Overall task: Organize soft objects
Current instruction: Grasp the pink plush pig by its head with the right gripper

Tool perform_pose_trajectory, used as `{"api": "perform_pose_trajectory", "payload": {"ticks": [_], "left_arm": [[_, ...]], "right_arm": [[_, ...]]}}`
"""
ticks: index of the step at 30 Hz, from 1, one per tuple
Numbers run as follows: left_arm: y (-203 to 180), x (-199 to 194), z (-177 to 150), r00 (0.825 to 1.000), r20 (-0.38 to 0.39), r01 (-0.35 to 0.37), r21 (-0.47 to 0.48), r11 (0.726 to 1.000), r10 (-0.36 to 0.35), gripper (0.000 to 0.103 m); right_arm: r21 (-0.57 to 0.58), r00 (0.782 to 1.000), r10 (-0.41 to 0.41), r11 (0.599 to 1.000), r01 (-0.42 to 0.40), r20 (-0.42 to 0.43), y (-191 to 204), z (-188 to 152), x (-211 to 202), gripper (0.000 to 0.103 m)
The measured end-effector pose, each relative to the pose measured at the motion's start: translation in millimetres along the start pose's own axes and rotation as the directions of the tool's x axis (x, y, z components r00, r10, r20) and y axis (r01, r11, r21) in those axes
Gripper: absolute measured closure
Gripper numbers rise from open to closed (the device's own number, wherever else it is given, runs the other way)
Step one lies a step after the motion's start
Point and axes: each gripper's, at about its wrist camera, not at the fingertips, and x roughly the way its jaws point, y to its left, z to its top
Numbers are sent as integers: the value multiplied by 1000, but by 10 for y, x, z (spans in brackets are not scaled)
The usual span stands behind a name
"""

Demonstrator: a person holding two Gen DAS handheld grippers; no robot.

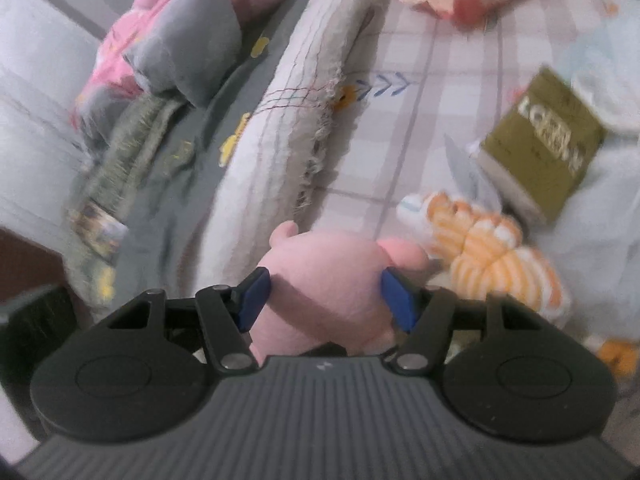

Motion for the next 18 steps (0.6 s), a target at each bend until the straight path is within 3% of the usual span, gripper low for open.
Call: {"api": "perform_pose_trajectory", "payload": {"ticks": [3,6,7,11,18], "left_arm": [[-26,-292,-35,997,79,-11,42,999,8,14],[-2,-293,-86,998,56,-7,37,999,5,15],[3,-250,-109,999,37,-1,33,999,0,20],[-92,-203,-198,999,40,7,65,998,-10,19],[-150,-121,-238,998,37,43,88,995,-46,20]], "right_arm": [[132,986,164,978,-162,-6,-163,-60,-37,41],[285,953,302,915,-286,-12,-380,-160,65,40],[311,952,306,906,-286,-15,-432,-192,108,40],[335,970,240,916,-219,-22,-510,-313,199,39],[185,995,84,978,-94,59,-308,-324,-70,39]]}}
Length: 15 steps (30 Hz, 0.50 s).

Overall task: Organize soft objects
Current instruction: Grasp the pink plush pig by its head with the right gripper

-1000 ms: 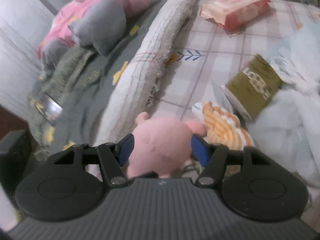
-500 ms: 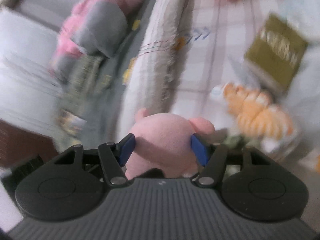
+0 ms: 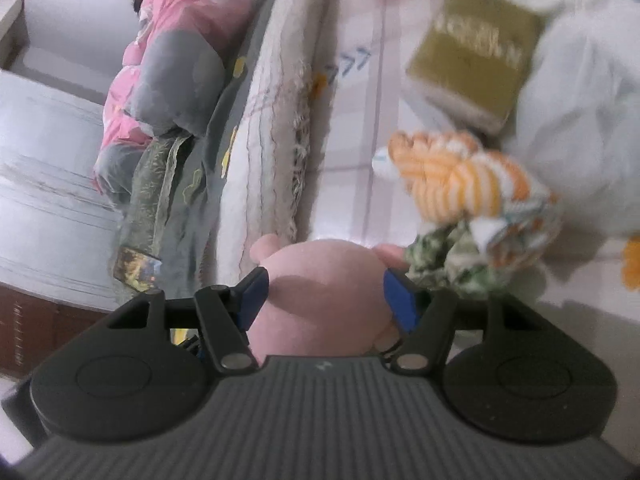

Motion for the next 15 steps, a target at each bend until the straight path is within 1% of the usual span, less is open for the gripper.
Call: {"api": "perform_pose_trajectory", "payload": {"ticks": [2,5,7,9,12,15], "left_arm": [[10,0,-9,1000,6,-3,-2,1000,3,20],[36,-11,-15,1000,26,4,-7,1000,-4,22],[47,-20,-10,999,40,10,-5,1000,-10,23],[51,-27,-16,998,54,20,1,1000,-20,23],[48,-22,-23,997,67,28,15,999,-29,23],[31,-14,-15,996,76,43,28,999,-45,23]], "right_arm": [[-31,1000,-10,999,10,14,36,17,-66,39],[-119,999,-41,992,44,28,192,76,-66,39],[-180,998,-60,982,63,23,319,119,-40,39],[-255,998,-70,964,69,3,466,160,53,39],[-365,995,-90,929,65,-52,686,246,247,39],[-420,986,-140,903,88,-94,804,336,482,40]]}}
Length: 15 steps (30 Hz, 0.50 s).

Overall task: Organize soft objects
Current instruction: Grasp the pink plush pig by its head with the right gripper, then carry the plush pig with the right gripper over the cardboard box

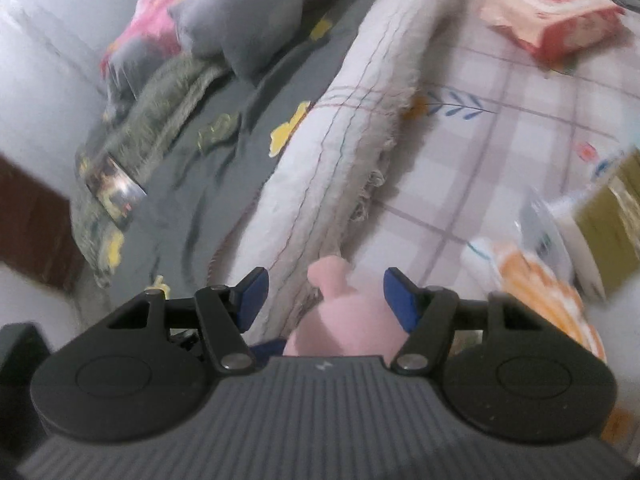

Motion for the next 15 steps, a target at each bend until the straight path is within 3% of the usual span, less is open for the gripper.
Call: {"api": "perform_pose_trajectory", "payload": {"ticks": [3,5,10,15], "left_arm": [[-16,4,15,1000,6,18,11,1000,-18,23],[-28,-1,18,1000,10,27,24,999,-27,23],[-62,-28,5,998,11,58,49,997,-58,22],[-162,-3,13,998,-7,64,88,994,-63,16]], "right_arm": [[-21,998,-40,999,39,-48,-12,97,192,55],[-16,997,-39,999,38,-62,-38,98,255,84],[8,1000,-8,1000,8,4,-105,-31,42,87],[89,995,33,995,-41,90,-294,-276,-376,87]]}}
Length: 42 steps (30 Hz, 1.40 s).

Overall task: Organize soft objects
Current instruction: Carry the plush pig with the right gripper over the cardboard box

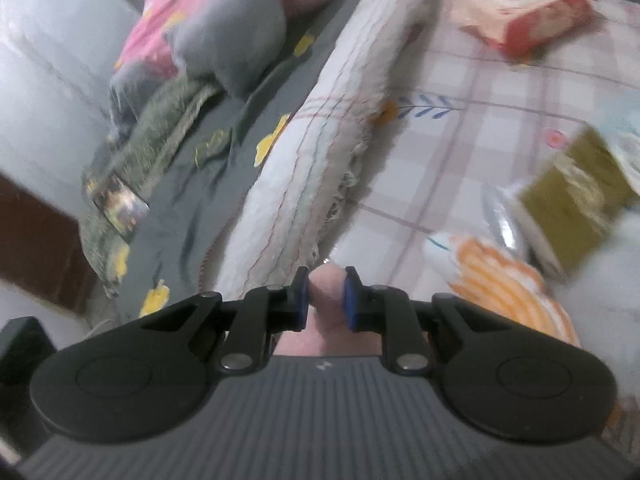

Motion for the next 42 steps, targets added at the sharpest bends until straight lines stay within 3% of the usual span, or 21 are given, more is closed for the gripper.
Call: {"api": "perform_pose_trajectory", "payload": {"ticks": [6,8,10,20,25,29,36,42], "left_arm": [[-193,271,-19,994,-74,-67,97,993,75,17],[-234,322,-38,990,-84,-101,129,986,112,28],[-247,303,-48,987,-93,-116,130,985,129,28],[-551,-152,220,985,9,-170,159,972,171,29],[-878,-133,535,993,59,-114,193,974,105,28],[-1266,65,797,997,79,-42,238,970,24,28],[-2043,681,1134,993,46,91,264,960,-106,28],[-2619,1298,1218,990,-4,134,283,950,-139,28]], "right_arm": [[83,998,22,996,-27,59,-201,-240,-256,87],[90,997,30,995,-36,69,-200,-298,-277,88],[85,997,31,996,-37,73,-170,-337,-291,88],[-27,986,87,996,-84,141,232,-296,-675,88],[-64,967,91,995,-78,238,298,-194,-1161,88],[-51,944,51,998,-36,326,171,-122,-1697,88],[60,898,-94,995,75,431,-393,2,-2596,88],[169,864,-200,976,136,462,-1096,-2,-3150,88]]}}
